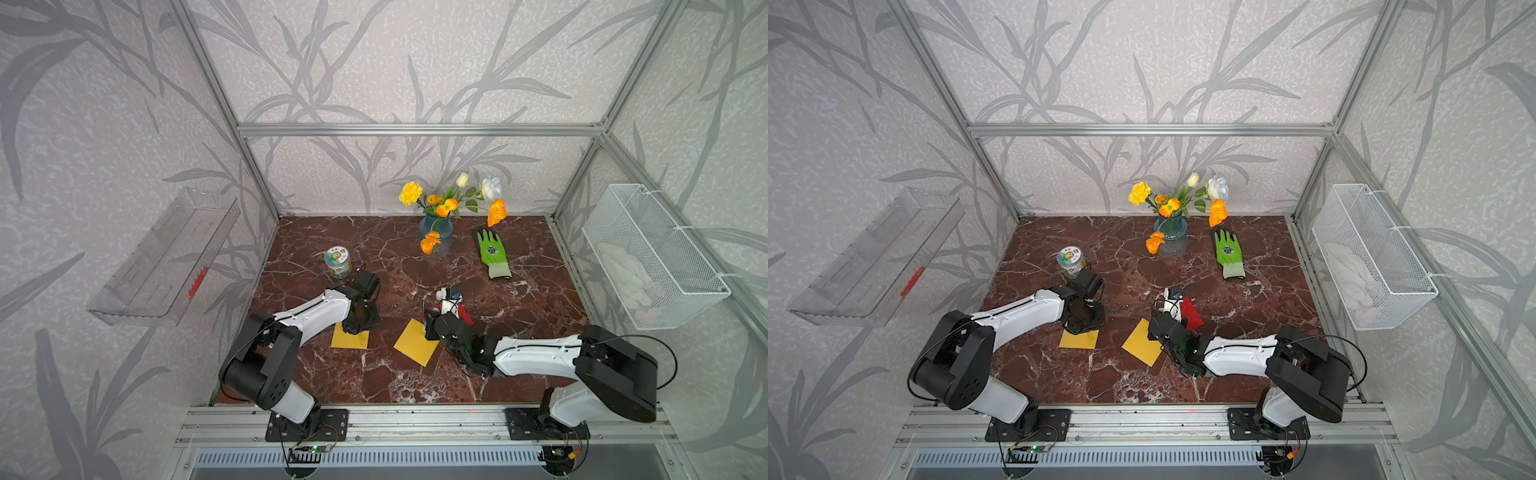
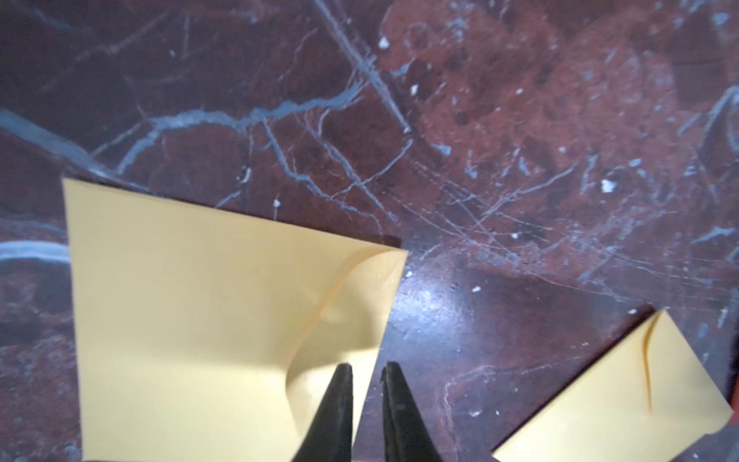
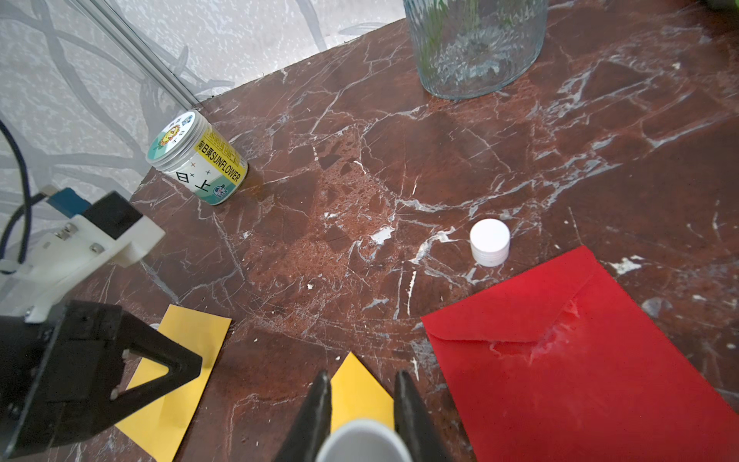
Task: Seal the envelope with a glue stick
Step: Seal the envelope at the center of the board.
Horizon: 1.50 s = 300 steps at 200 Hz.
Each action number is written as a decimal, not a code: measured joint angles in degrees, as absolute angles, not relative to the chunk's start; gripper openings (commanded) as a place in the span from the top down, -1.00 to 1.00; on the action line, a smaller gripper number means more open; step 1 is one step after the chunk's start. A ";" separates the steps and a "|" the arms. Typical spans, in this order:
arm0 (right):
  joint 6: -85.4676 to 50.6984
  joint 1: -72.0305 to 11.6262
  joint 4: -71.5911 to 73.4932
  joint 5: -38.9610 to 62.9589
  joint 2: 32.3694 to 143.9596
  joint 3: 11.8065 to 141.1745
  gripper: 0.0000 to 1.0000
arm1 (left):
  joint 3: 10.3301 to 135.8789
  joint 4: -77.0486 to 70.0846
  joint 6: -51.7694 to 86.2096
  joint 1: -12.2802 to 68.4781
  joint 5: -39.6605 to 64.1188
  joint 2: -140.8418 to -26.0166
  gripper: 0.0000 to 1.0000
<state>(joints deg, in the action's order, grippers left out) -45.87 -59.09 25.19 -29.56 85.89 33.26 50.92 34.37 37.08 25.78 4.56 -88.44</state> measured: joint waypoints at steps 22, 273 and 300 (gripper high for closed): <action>-45.84 -59.07 25.19 -29.56 85.89 33.26 1.00 | 52.69 35.44 36.62 25.78 4.51 -87.07 0.70; -45.58 -59.07 24.49 -29.45 86.19 33.95 1.00 | 49.12 35.07 36.18 25.78 0.16 -91.22 1.00; -45.39 -59.07 23.70 -29.45 86.19 34.00 1.00 | 48.86 34.81 36.93 25.82 -0.14 -91.81 1.00</action>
